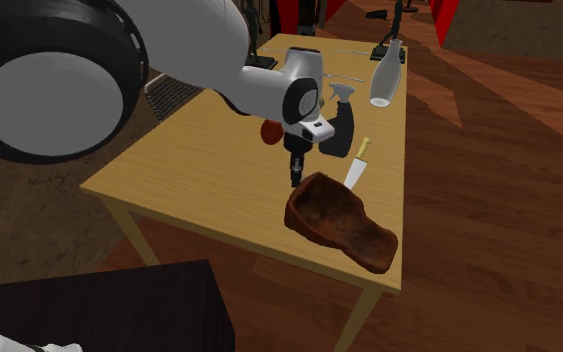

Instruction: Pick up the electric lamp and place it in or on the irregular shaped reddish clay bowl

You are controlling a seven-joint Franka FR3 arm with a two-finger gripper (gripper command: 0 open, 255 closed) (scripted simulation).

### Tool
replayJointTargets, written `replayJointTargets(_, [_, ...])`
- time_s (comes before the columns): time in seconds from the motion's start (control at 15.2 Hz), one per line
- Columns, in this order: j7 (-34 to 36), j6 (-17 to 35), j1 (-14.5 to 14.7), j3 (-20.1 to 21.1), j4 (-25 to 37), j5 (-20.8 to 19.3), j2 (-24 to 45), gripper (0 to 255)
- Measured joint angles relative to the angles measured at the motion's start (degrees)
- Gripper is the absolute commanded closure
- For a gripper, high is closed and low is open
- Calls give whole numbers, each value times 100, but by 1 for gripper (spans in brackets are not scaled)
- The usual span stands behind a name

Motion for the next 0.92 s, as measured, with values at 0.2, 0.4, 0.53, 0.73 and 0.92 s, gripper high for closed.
replayJointTargets(0.2, [-6,-9,-7,-6,1,1,3,255])
replayJointTargets(0.4, [-7,-10,-7,-5,0,1,2,0])
replayJointTargets(0.53, [1122,1265,1138,-1014,-1378,-897,-753,0])
replayJointTargets(0.73, [3105,2484,2144,-2011,-1961,-3250,-928,0])
replayJointTargets(0.92, [3452,2738,2254,-2203,-1926,-3715,-766,0])
